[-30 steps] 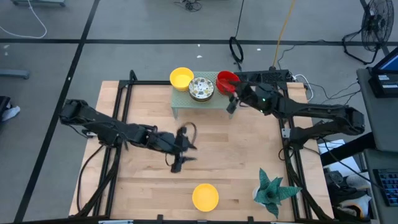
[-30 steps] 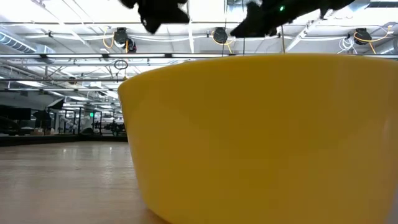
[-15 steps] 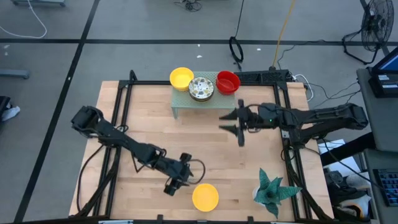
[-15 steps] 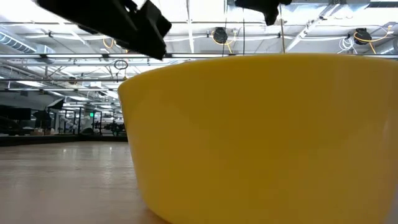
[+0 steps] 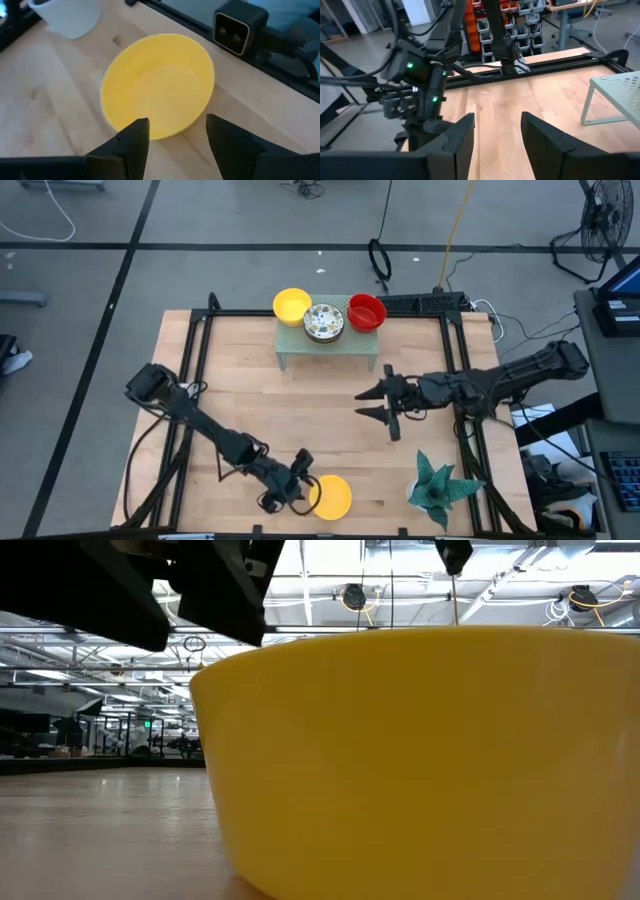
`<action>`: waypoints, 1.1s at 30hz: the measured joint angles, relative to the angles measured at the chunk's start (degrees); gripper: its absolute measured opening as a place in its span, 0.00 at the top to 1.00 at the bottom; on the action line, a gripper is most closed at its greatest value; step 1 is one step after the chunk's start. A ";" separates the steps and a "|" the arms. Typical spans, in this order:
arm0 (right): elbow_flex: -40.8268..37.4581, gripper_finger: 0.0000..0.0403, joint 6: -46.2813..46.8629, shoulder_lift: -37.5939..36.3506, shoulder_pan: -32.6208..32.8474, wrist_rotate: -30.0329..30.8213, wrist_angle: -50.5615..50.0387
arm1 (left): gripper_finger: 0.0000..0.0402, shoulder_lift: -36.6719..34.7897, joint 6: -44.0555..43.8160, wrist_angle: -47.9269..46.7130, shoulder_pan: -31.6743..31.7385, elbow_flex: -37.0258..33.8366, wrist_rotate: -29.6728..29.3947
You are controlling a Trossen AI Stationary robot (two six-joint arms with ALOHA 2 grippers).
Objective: Pick & Place Mini bowls
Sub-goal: Stack the yellow bowl on top of the yellow bowl on the shelf
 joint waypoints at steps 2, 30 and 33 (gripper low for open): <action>-0.21 0.63 0.04 -0.02 0.92 1.51 0.03 | 0.50 1.10 -0.25 -0.17 -0.84 1.19 -0.02; -3.60 0.64 1.94 0.00 3.52 5.62 0.32 | 0.69 13.62 -5.16 -25.26 -2.60 20.15 -3.60; -3.76 0.64 1.96 0.00 3.52 5.62 0.44 | 0.82 13.62 -6.12 -27.50 -2.33 20.15 -4.94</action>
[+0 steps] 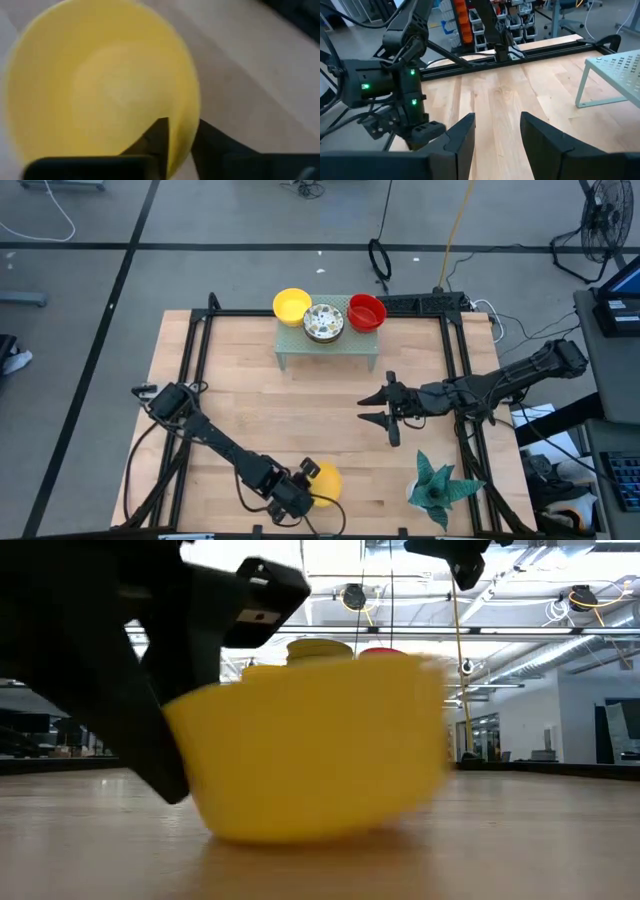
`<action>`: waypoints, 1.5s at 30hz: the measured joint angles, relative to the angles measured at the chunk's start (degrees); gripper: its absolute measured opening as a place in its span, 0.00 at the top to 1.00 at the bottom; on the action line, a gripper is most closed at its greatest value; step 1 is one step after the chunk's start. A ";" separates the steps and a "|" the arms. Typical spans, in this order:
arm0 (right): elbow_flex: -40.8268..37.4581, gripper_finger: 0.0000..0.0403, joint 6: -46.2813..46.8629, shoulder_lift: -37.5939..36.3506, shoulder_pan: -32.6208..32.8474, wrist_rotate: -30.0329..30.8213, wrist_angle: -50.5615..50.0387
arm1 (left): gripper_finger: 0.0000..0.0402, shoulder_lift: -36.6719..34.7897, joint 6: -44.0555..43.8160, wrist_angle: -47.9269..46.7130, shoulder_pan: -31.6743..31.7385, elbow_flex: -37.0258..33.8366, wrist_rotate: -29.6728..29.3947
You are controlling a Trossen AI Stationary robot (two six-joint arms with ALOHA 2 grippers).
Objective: Pick & Place Mini bowls
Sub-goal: Stack the yellow bowl on top of the yellow bowl on the shelf
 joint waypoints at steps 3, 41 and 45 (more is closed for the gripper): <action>-0.04 0.64 0.00 0.00 0.00 0.00 0.34 | 0.95 -0.01 -4.13 -2.16 0.58 0.00 -1.69; -0.04 0.64 -2.76 -0.02 -0.04 -0.03 6.69 | 0.97 -32.16 -29.48 -26.10 21.86 -0.09 -22.07; -0.04 0.64 -4.48 -0.02 -0.04 -0.06 6.36 | 0.98 -38.06 -23.61 -21.23 26.51 -0.08 -26.75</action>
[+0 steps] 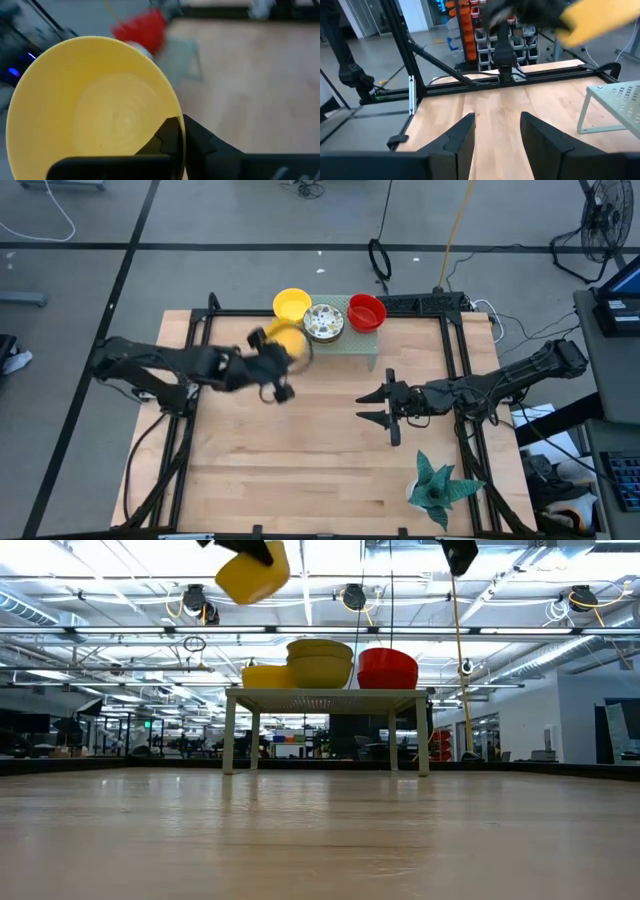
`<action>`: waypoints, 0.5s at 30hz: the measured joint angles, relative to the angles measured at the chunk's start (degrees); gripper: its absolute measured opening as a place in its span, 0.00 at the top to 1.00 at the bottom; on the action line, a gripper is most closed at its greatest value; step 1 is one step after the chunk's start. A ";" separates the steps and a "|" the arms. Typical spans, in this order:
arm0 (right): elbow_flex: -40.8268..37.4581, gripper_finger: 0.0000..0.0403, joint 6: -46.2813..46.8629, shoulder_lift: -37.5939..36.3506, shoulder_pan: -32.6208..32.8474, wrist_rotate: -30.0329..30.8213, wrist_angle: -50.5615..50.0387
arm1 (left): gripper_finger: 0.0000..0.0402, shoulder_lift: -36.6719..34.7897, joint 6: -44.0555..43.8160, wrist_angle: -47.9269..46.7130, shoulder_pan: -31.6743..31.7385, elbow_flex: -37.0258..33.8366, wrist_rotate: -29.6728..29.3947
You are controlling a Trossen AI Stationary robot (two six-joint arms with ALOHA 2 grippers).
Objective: Pick & Place Mini bowls
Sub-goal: Stack the yellow bowl on top of the yellow bowl on the shelf
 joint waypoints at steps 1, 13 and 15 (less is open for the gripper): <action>0.00 0.64 -0.28 0.00 0.00 0.01 -0.38 | 0.97 -0.97 2.05 1.62 1.42 0.02 -0.52; 0.02 0.64 -1.41 -0.03 0.00 0.04 -9.61 | 0.96 2.08 11.68 11.47 22.19 -0.05 8.41; 0.02 0.64 -1.98 -0.47 0.00 0.38 -11.79 | 0.96 3.38 11.66 12.05 25.06 0.04 9.82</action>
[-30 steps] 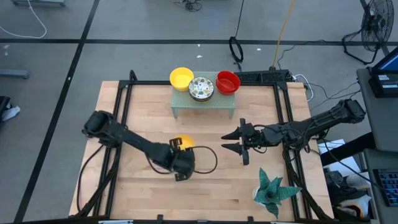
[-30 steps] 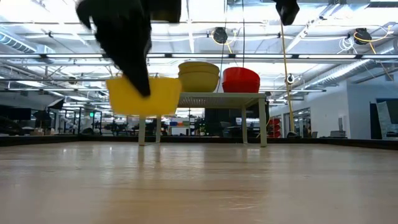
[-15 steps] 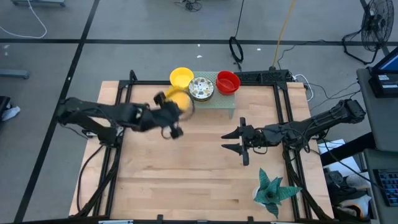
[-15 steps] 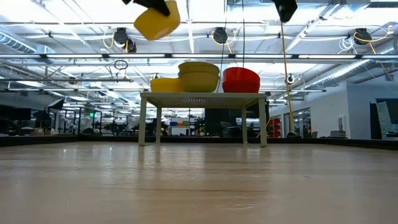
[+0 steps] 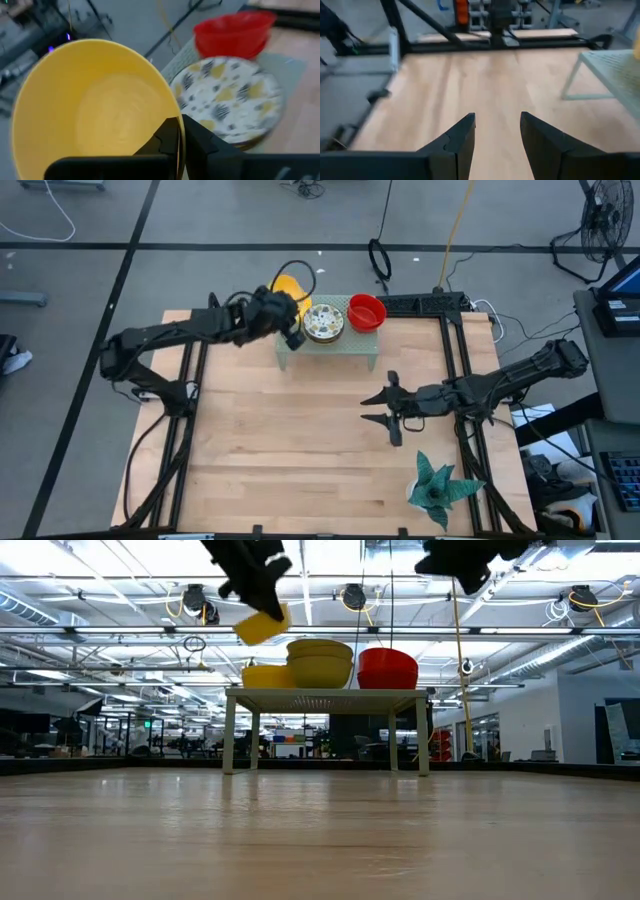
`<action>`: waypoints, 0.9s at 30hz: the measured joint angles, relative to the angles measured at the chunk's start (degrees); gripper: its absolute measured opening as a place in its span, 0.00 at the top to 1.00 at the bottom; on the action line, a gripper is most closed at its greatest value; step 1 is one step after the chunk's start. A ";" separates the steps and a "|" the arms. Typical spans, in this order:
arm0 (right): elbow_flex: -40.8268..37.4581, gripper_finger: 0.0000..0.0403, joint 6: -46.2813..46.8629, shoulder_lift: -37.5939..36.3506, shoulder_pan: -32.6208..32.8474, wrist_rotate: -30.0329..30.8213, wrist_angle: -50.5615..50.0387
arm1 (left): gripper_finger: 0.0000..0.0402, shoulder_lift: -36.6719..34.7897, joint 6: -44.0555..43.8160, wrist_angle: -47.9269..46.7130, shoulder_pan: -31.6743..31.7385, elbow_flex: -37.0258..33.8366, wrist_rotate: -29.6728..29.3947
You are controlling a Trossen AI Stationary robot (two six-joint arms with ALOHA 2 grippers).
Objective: Pick & Place Mini bowls
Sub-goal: Stack the yellow bowl on top of the yellow bowl on the shelf
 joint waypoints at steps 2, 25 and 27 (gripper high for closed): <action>0.00 0.64 -1.21 -0.87 0.02 2.74 -2.90 | 0.98 1.40 -0.01 -0.09 2.42 0.00 2.34; -4.94 0.64 -1.54 -26.27 0.07 6.94 -29.11 | 0.93 7.66 1.46 1.84 8.53 -0.02 10.90; -7.50 0.64 -2.55 -28.87 0.09 6.93 -27.26 | 0.93 7.66 1.59 1.45 8.53 -0.02 10.90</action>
